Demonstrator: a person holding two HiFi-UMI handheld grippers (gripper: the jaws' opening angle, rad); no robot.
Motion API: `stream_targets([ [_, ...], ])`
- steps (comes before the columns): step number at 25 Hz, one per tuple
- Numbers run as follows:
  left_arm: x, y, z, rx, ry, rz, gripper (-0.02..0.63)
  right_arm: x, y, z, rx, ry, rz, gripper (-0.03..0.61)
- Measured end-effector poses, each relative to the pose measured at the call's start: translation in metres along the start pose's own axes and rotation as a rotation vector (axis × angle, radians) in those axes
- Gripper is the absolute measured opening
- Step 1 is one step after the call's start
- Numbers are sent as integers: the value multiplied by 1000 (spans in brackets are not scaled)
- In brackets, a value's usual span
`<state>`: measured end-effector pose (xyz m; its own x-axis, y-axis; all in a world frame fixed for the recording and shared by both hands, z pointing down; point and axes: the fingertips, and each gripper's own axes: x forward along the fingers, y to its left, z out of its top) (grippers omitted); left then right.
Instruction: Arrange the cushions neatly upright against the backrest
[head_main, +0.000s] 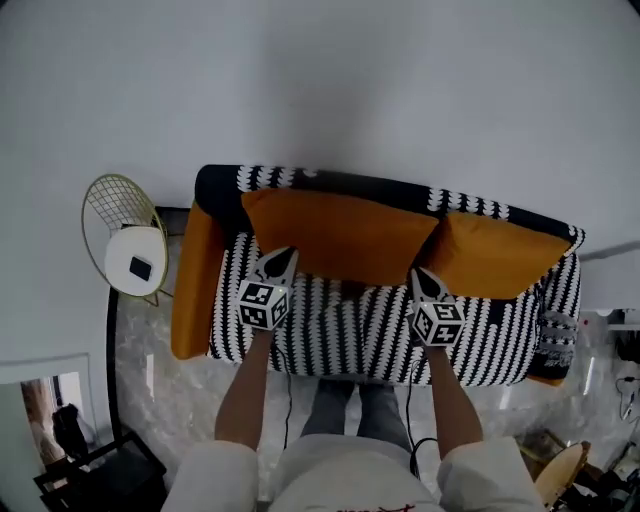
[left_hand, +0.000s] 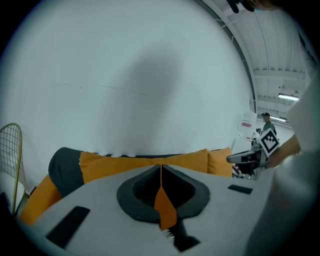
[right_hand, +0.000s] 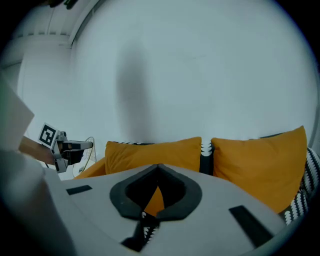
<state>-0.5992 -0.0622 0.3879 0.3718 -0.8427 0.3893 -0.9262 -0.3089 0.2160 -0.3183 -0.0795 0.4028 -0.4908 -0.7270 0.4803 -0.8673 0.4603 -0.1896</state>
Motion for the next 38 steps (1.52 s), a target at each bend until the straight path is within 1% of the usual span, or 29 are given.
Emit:
stream_targets([
  [2,-6,-13,14,15,-17,-20,35,-12,7,13,-14,-18,2,28],
  [5,-19,-35,32,91,-35,-45,31,-34,19,34,-14,-79,17,28],
  [7,-33,-54,42,117,-53,-67,29,-56,28,46,-15,-127,31,28],
  [10,-59,-84,46,144,-72,-95,29,-95,44,54,-66,-160,45,28],
  [12,-78,-102,44,162,-78,-96,29,-120,55,54,-94,-169,57,28],
  [14,-97,-120,40,163,-87,-90,29,-145,64,50,-113,-173,64,28],
  [17,-125,-144,36,121,-115,-81,29,-180,74,40,-136,-179,74,28],
  [19,-144,-160,34,110,-134,-73,29,-204,80,34,-159,-186,87,28],
  [24,-178,-205,21,131,-148,-66,29,-257,81,18,-167,-221,100,28],
  [27,-196,-240,13,137,-167,-77,29,-288,80,11,-172,-251,98,28],
  [32,-220,-295,5,164,-195,-106,29,-342,71,0,-173,-297,73,28],
  [38,-257,-343,-7,193,-215,-124,29,-400,68,-26,-157,-322,40,28],
])
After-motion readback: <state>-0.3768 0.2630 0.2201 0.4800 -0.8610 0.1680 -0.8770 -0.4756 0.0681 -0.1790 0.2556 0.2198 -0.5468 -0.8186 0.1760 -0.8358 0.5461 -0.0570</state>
